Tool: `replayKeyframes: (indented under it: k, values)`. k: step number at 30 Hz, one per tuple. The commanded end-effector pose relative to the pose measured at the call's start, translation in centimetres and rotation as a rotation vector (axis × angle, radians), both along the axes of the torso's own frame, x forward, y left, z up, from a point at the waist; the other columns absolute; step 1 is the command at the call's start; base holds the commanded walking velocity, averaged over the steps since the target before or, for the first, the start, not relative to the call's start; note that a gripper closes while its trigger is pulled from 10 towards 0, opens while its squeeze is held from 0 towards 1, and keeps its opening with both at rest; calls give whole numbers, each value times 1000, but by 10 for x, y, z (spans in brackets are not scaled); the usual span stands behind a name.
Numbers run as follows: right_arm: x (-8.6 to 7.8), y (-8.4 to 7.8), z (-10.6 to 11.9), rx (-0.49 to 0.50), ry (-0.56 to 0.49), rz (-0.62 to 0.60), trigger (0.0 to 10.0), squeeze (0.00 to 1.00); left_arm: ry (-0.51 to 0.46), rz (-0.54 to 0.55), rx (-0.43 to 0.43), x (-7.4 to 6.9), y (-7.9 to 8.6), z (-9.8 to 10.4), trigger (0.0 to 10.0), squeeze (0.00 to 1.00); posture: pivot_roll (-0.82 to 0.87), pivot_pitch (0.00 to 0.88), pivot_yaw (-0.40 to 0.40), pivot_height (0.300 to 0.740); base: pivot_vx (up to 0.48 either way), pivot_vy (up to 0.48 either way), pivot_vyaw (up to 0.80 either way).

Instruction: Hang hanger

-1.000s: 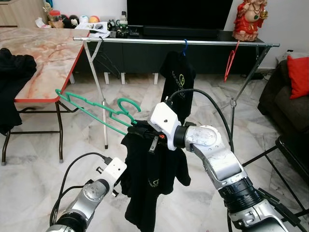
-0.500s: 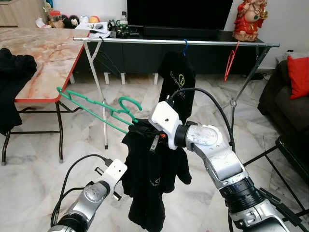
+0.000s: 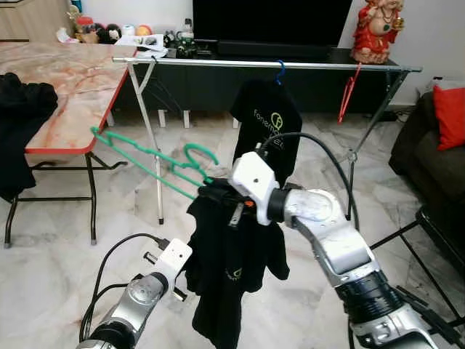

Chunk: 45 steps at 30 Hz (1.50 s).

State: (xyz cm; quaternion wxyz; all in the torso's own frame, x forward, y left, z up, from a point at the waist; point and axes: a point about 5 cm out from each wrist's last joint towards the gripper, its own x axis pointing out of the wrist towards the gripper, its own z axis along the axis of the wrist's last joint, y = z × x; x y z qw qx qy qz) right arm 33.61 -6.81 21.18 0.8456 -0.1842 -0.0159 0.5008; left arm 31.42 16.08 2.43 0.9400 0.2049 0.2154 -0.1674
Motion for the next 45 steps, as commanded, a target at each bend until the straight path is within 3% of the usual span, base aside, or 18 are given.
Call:
replayKeyframes:
  k: [1, 3, 6, 7, 8, 13, 21, 25, 26, 27, 28, 32, 39, 45]
  values:
    - [3, -24, 7, 36, -16, -57, 0, 0, 33, 21, 17, -7, 9, -8, 0, 0, 27, 45, -58, 740, 0, 0, 0]
    - [5, -43, 5, 57, 16, -102, 0, 0, 39, 29, 22, -8, 12, -9, 0, 0, 22, 50, -59, 740, 0, 0, 0]
    - [2, -58, 1, 84, 46, -101, 0, 0, 43, 35, 21, -9, 14, -10, 0, 0, 19, 53, -59, 740, 0, 0, 0]
    - [-6, -68, -2, 138, 76, -41, 0, 0, 46, 38, 22, -9, 14, -10, 0, 0, 16, 59, -58, 740, 0, 0, 0]
    - [-6, -68, -2, 138, 76, -41, 0, 0, 46, 38, 22, -9, 14, -10, 0, 0, 16, 59, -58, 740, 0, 0, 0]
    - [-42, -96, -26, 277, 232, 204, 0, 0, 54, 24, 28, -10, 14, -11, 0, 0, 9, 73, -56, 740, 0, 0, 0]
    - [-63, -134, -65, 259, 435, 215, 0, 0, 60, 19, 33, -11, 15, -11, 0, 0, 8, 79, -50, 740, 0, 0, 0]
    - [-74, -148, -81, 135, 506, 221, 0, 0, 63, 17, 35, -11, 15, -11, 0, 0, 11, 82, -48, 740, 0, 0, 0]
    - [-78, -155, -88, 28, 530, 216, 0, 0, 64, 17, 37, -11, 16, -11, 0, 0, 11, 83, -48, 740, 0, 0, 0]
    - [-78, -155, -88, 28, 530, 216, 0, 0, 64, 17, 37, -11, 16, -11, 0, 0, 11, 83, -48, 740, 0, 0, 0]
    - [-82, -165, -96, -74, 552, 202, 0, 0, 65, 18, 39, -11, 17, -11, 0, 0, 13, 84, -48, 740, 0, 0, 0]
    - [-78, -190, -98, -174, 547, 98, 0, 0, 67, 19, 42, -11, 18, -11, 0, 0, 12, 89, -44, 740, 0, 0, 0]
    - [-80, -213, -99, -323, 554, 12, 0, 0, 69, 16, 47, -10, 20, -10, 0, 0, 14, 101, -41, 740, 0, 0, 0]
    - [-89, -237, -116, -588, 594, -45, 0, 0, 83, 2, 51, -9, 19, -10, 0, 0, 5, 110, -37, 740, 0, 0, 0]
